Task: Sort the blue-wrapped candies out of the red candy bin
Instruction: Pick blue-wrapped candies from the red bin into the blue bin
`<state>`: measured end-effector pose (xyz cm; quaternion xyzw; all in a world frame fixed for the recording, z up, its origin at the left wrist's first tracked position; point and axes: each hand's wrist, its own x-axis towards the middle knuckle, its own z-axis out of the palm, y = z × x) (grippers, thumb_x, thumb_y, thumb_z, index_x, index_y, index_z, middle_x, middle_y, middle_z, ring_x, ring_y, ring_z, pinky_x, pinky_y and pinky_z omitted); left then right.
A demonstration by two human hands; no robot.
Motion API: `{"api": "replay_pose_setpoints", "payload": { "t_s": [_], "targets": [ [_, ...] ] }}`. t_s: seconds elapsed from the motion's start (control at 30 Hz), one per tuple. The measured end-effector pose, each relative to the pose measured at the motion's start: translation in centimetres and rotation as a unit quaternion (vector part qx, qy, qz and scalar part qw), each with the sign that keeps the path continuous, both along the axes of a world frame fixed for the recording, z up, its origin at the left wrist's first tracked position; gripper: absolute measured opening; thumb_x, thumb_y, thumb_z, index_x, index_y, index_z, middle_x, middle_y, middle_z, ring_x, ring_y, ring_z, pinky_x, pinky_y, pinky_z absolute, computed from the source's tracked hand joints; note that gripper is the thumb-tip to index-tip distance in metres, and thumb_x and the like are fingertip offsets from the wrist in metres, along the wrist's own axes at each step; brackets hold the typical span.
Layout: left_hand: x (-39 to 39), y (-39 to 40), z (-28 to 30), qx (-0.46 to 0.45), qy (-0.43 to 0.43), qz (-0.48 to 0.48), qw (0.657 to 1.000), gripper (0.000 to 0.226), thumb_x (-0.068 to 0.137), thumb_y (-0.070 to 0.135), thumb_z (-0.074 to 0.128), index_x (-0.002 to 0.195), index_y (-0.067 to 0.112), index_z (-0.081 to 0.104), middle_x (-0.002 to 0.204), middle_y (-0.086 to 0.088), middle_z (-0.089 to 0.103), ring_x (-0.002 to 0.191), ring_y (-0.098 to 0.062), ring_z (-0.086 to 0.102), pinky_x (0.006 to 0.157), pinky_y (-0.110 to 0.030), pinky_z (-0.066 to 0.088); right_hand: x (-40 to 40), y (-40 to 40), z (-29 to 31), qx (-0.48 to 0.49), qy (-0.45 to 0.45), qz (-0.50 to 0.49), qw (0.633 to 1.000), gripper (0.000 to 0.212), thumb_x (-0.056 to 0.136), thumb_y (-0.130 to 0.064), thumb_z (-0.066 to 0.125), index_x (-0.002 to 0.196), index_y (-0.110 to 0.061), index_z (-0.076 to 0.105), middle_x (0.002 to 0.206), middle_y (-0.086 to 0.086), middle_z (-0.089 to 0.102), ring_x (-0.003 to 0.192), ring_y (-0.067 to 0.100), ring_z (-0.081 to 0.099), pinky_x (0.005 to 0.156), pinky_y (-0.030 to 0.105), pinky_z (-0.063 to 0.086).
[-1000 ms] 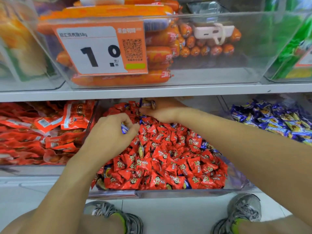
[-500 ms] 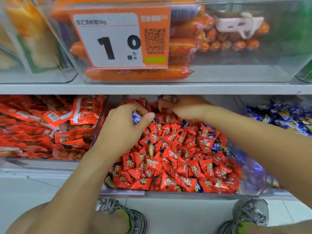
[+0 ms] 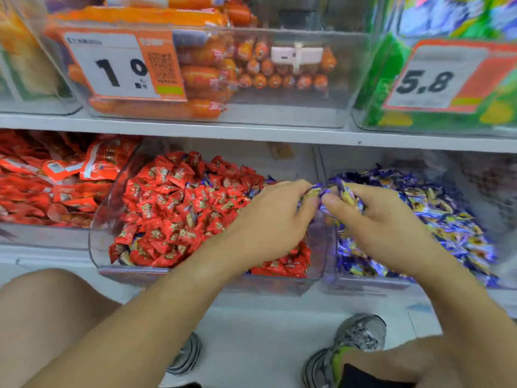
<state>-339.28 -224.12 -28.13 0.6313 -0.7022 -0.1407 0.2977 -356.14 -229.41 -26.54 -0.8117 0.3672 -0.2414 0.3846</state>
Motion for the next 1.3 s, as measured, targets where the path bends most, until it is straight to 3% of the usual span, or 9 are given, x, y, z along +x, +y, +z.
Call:
{"api": "replay_pose_setpoints", "payload": {
  "t_s": [0.17,0.27,0.4,0.5,0.6,0.77,0.97,1.2,1.3],
  "targets": [
    [-5.5,-5.1,0.7,0.011,-0.02,0.028,0.999,0.024,0.102,0.028,0.044,0.111,0.009,0.056,0.102,-0.014,0.06,0.1,-0.034,0.055,0.078,-0.038,0.035,-6.0,-3.9,-1.6,-0.024,0.007,-0.138,0.99,0.041,0.096,-0.047,0.053,0.077,-0.01,0.053,0.052,-0.006,0.047,0.041,0.007,0.041,0.052,0.028,0.036],
    [-8.3,-8.1,0.9,0.063,-0.025,-0.004,0.998,0.027,0.099,0.023,0.05,0.124,0.012,0.049,0.104,-0.009,0.047,0.104,-0.035,0.054,0.084,-0.039,0.04,-8.5,-6.7,-2.9,-0.066,0.079,-0.186,0.977,0.046,0.091,-0.063,0.045,0.088,-0.017,0.053,0.072,0.002,0.06,0.062,0.016,0.056,0.062,0.038,0.042],
    [-9.2,-8.9,0.8,0.115,-0.1,-0.082,0.985,0.063,0.092,0.033,0.059,0.147,0.023,0.032,0.121,-0.014,0.044,0.117,-0.036,0.046,0.1,-0.045,0.04,-10.1,-8.7,-4.4,-0.13,0.079,-0.158,0.976,0.041,0.094,-0.071,0.021,0.09,-0.039,0.046,0.07,0.0,0.044,0.075,0.02,0.036,0.061,0.028,0.029],
    [-7.3,-6.6,0.3,-0.036,-0.114,-0.014,0.993,0.04,0.09,0.033,0.056,0.129,0.023,0.056,0.117,-0.004,0.052,0.113,-0.025,0.045,0.1,-0.046,0.038,-11.2,-9.1,-5.2,-0.109,0.04,-0.173,0.978,0.049,0.1,-0.056,0.029,0.134,-0.03,0.054,0.108,0.004,0.039,0.094,0.015,0.04,0.092,0.037,0.042],
    [-4.0,-3.0,-0.6,-0.119,-0.063,0.033,0.99,0.018,0.089,0.023,0.053,0.099,0.02,0.067,0.102,0.003,0.058,0.101,-0.016,0.05,0.093,-0.032,0.039,-11.5,-8.7,-5.1,-0.112,0.062,-0.166,0.978,0.042,0.099,-0.048,0.044,0.136,-0.032,0.057,0.136,0.008,0.033,0.127,0.029,0.037,0.108,0.05,0.037],
    [1.9,1.2,-4.0,0.008,-0.082,0.001,0.997,0.03,0.094,0.036,0.049,0.12,0.031,0.062,0.12,0.013,0.057,0.118,-0.007,0.049,0.104,-0.027,0.036,-10.2,-7.0,-5.5,-0.152,0.093,-0.058,0.982,0.046,0.093,-0.061,0.044,0.13,-0.037,0.061,0.15,-0.002,0.043,0.144,0.027,0.028,0.117,0.054,0.023],
    [4.8,1.9,-6.0,0.242,-0.162,-0.048,0.955,0.05,0.093,0.061,0.043,0.141,0.046,0.042,0.154,0.018,0.029,0.147,-0.009,0.01,0.122,-0.04,0.015,-6.0,-6.7,-8.6,-0.127,0.323,0.023,0.937,0.06,0.086,-0.08,0.029,0.143,-0.062,0.026,0.164,-0.015,-0.005,0.15,0.024,-0.021,0.114,0.065,-0.014],
    [5.7,1.2,-7.2,0.237,-0.179,-0.054,0.953,0.053,0.089,0.071,0.025,0.139,0.053,0.029,0.151,0.028,0.026,0.149,-0.009,0.002,0.121,-0.045,0.011,-4.2,-8.5,-6.8,-0.079,0.332,-0.011,0.94,0.07,0.077,-0.084,0.023,0.144,-0.064,0.02,0.165,-0.01,0.002,0.151,0.027,-0.015,0.116,0.063,-0.011],
    [6.4,0.9,-7.3,0.216,-0.208,-0.054,0.952,0.051,0.094,0.068,0.025,0.141,0.05,0.028,0.15,0.026,0.028,0.148,-0.01,0.006,0.119,-0.042,0.012,-4.0,-7.4,-4.8,-0.145,0.28,-0.035,0.948,0.073,0.078,-0.088,0.023,0.141,-0.055,0.039,0.16,0.0,0.025,0.15,0.032,0.012,0.12,0.058,0.004]
  ]
}}
